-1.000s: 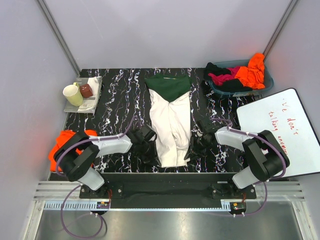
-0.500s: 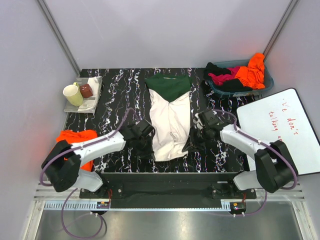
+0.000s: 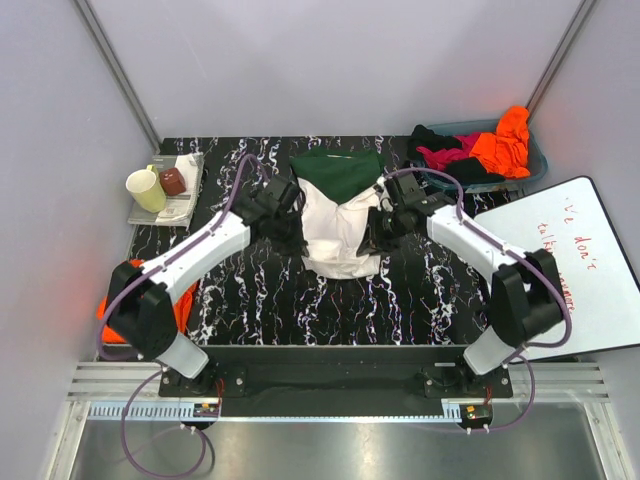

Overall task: Fold and stack the t-shirts
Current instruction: Fold the tshirt

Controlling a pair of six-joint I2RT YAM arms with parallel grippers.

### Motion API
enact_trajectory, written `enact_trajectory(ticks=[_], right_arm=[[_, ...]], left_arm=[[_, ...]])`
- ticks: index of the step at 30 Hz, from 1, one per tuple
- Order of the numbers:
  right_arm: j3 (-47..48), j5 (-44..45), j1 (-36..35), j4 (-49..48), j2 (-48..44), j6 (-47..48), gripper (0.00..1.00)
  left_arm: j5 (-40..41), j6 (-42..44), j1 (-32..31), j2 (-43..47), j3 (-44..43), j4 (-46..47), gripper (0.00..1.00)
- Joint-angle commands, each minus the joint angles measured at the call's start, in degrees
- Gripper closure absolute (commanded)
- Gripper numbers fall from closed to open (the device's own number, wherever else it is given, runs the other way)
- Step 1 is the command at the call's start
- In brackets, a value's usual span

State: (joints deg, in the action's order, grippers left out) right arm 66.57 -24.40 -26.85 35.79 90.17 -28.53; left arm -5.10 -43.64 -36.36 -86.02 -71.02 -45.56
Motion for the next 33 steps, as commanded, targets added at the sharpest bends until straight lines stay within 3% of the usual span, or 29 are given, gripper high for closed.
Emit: enact_trajectory(ticks=[1, 7, 10, 11, 12, 13, 18, 20, 22, 23, 29, 33], right_arm=[[8.39, 4.54, 2.33, 1.74, 5.09, 6.72, 0.79], [19.99, 5.59, 4.61, 3.41, 14.06, 10.25, 0.79], [23.86, 5.07, 5.67, 3.50, 18.28, 10.60, 0.78], [24.66, 4.55, 5.93, 3.41, 20.46, 10.69, 0.78], [25.45, 4.37, 6.11, 3.58, 21.44, 10.69, 0.78], [26.94, 4.19, 6.46, 3.58, 22.49, 10.87, 0.78], [30.99, 4.10, 7.86, 3.59, 27.33, 9.73, 0.76], [34.41, 3.75, 8.74, 3.67, 30.58, 8.24, 0.56], [36.96, 4.27, 8.83, 3.76, 32.43, 8.49, 0.50], [37.67, 4.71, 8.83, 3.67, 32.61, 8.67, 0.40], [35.49, 9.28, 8.83, -1.33, 23.49, 8.24, 0.00], [32.76, 5.88, 8.83, -1.95, 18.73, 7.88, 0.00]], left_arm=[[0.01, 6.18, 4.27, -6.42, -8.49, -0.40, 1.00], [-3.59, 9.44, 7.79, -17.14, -19.30, -1.11, 1.00], [-6.84, 11.81, 9.29, -23.20, -25.36, -1.37, 0.48], [-7.72, 12.08, 9.55, -24.62, -26.87, -2.42, 0.20], [-7.90, 12.17, 10.25, -26.55, -28.19, -3.04, 0.06], [-8.43, 12.43, 10.60, -27.00, -29.94, -3.39, 0.01], [-10.54, 13.75, 12.62, -25.08, -30.67, -3.22, 0.01], [-12.21, 14.72, 13.59, -24.20, -29.44, -3.22, 0.01], [-13.69, 15.34, 13.94, -23.76, -28.56, -3.13, 0.01], [-14.05, 15.51, 14.03, -23.32, -27.60, -3.22, 0.01], [-18.18, 17.70, 14.03, -20.43, -22.42, -1.64, 0.01], [-22.58, 18.76, 13.77, -19.19, -18.89, 0.82, 0.01]])
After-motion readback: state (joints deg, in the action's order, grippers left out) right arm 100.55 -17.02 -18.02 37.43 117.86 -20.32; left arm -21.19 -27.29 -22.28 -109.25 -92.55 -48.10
